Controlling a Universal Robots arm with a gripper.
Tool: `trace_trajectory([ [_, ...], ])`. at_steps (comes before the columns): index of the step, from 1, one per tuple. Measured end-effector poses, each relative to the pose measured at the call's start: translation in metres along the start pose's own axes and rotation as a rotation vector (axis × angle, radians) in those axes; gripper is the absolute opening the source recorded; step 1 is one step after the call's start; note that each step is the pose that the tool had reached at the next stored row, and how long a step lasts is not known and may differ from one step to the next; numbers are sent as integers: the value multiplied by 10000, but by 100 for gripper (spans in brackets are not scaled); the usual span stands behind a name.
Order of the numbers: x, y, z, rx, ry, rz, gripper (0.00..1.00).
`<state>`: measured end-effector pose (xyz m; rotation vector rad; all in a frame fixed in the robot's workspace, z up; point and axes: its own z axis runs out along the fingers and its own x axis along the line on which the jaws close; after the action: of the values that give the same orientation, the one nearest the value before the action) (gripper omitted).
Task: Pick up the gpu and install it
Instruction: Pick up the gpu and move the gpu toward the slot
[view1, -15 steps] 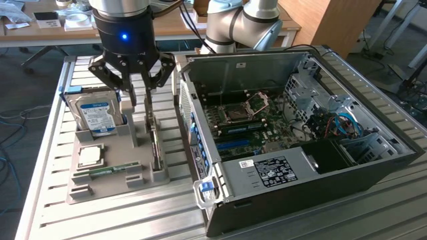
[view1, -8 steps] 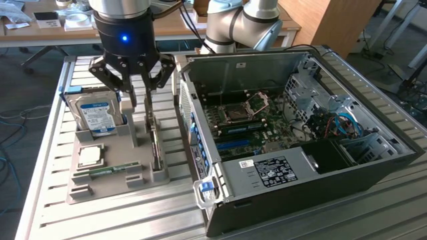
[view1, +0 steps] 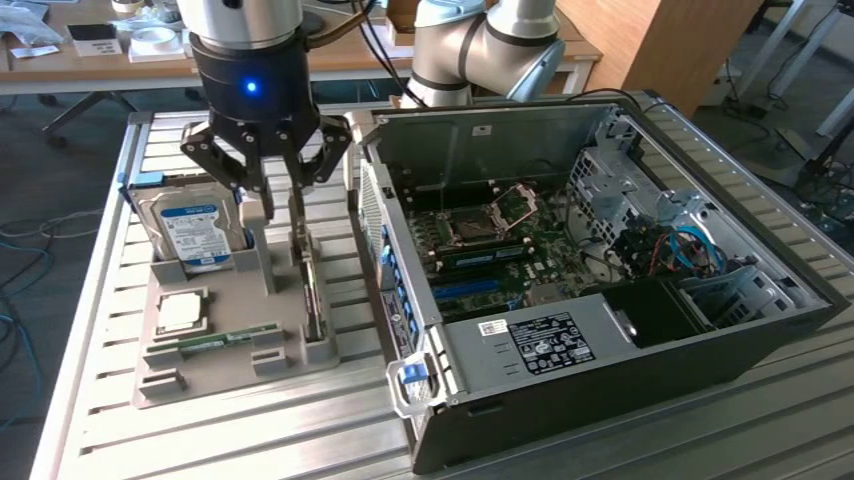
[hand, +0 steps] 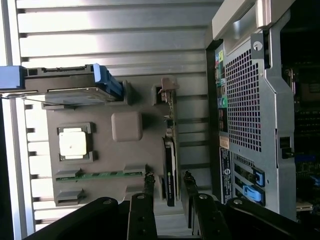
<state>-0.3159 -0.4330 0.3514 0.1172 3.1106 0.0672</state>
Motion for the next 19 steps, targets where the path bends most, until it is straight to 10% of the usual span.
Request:
trace_trajectory([
  [19, -20, -4, 132, 1, 1, 1, 36],
])
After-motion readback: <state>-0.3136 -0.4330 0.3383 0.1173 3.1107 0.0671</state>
